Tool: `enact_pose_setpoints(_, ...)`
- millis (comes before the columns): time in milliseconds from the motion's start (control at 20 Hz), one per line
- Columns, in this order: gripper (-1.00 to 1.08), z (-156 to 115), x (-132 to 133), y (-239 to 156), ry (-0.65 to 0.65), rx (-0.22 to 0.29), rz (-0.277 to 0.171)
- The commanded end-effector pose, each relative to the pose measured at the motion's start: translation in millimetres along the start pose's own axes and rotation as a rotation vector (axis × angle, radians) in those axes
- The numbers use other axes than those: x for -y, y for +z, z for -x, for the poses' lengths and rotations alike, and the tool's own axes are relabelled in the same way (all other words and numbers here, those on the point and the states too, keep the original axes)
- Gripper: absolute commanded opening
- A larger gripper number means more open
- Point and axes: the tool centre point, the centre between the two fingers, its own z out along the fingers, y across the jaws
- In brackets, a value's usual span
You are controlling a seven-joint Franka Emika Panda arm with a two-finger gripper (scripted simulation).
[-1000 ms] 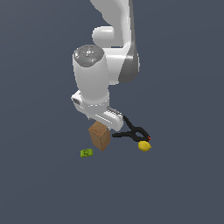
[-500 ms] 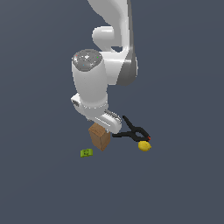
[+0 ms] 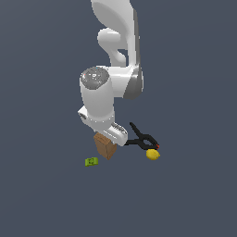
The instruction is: Pick up a designated object from a clutter of objects.
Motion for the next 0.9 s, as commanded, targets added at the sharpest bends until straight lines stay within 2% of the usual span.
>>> enact_pose_setpoints(0, 1.00, -0.3, -0.1, 8.6, 0.001, -0.001, -0.001)
enact_pose_setpoints(200, 1.00, -1.1, 0.7, 13.1, 0.001, -0.001, -0.001)
enact_pose_setpoints(250, -1.00, -1.1, 0.7, 13.1, 0.001, -0.001, -0.001)
enact_pose_setpoints(850, -1.00, -0.5, 1.4, 10.7, 0.001, -0.001, -0.001)
